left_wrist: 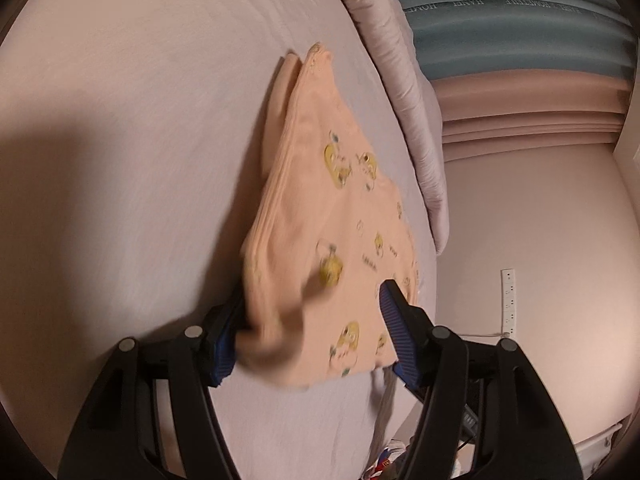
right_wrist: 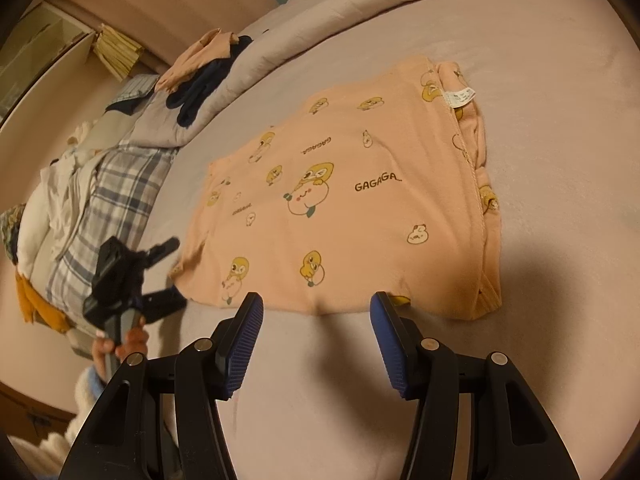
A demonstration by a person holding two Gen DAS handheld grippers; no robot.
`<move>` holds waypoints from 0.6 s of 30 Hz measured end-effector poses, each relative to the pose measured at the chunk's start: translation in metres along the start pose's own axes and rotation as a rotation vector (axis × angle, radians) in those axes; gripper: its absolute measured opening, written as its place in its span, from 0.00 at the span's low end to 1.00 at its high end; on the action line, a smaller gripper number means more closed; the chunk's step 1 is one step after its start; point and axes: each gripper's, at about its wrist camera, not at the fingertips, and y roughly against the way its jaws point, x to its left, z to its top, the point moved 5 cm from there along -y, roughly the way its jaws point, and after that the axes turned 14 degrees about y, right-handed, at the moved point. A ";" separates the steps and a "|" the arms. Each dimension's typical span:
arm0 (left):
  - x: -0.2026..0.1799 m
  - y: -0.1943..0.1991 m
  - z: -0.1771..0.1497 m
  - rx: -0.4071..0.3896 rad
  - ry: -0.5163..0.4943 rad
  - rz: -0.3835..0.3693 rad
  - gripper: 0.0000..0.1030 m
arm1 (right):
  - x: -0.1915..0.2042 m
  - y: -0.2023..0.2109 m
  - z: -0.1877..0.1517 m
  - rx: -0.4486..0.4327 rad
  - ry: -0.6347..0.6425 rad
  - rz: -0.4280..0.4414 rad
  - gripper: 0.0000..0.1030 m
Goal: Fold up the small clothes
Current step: 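Grasp the shirt side edge with the left tool and fold it over the body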
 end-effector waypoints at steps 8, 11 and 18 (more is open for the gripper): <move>-0.014 -0.015 0.033 0.050 0.001 -0.021 0.62 | 0.009 -0.009 0.009 0.012 0.045 -0.004 0.54; -0.023 -0.024 0.039 0.053 -0.035 0.013 0.62 | 0.021 -0.023 0.020 0.022 0.089 0.004 0.54; -0.028 -0.031 0.038 -0.022 -0.162 0.209 0.23 | 0.047 -0.062 0.055 0.042 0.220 -0.056 0.54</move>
